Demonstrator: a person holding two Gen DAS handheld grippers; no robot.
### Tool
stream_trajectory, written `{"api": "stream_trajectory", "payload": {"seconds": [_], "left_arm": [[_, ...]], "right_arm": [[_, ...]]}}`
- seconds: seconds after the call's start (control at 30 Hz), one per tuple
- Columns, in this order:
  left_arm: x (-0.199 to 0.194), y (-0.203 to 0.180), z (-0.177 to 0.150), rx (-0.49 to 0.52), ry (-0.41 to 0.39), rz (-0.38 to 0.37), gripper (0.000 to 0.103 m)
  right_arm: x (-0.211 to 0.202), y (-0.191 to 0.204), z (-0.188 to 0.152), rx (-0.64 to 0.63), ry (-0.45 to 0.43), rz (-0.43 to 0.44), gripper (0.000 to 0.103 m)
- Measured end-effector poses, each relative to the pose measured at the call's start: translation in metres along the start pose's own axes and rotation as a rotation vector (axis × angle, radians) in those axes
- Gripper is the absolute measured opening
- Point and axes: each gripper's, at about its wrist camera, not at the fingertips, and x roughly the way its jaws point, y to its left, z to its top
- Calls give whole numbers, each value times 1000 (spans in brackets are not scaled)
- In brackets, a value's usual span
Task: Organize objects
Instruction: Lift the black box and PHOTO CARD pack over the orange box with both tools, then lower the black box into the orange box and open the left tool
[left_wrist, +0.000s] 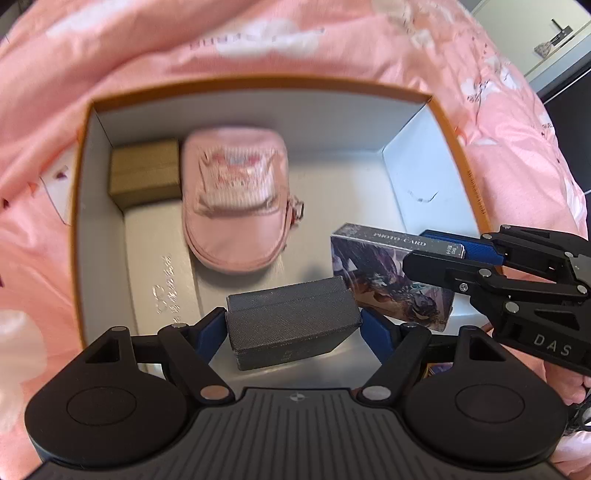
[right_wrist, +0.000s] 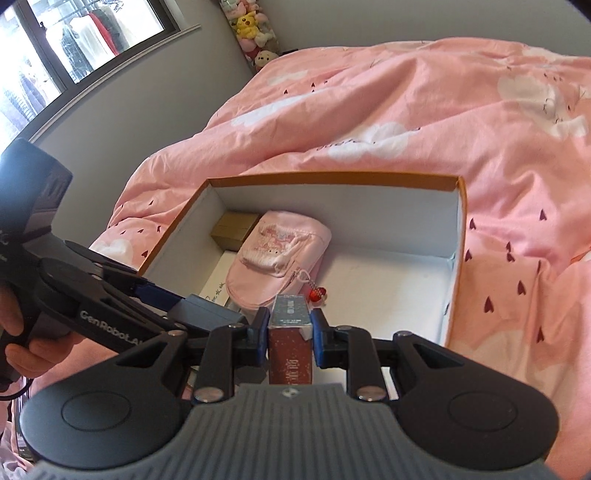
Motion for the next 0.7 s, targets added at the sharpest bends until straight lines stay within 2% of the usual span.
{"api": "stream_trajectory", "payload": {"seconds": [0.2, 0.7], "left_arm": [[20, 9, 1, -16, 57, 6, 91], [12, 16, -14, 52, -67, -1, 95]], "right_arm": [[18, -6, -2, 28, 37, 25, 24], [35, -9, -2, 53, 69, 4, 24]]}}
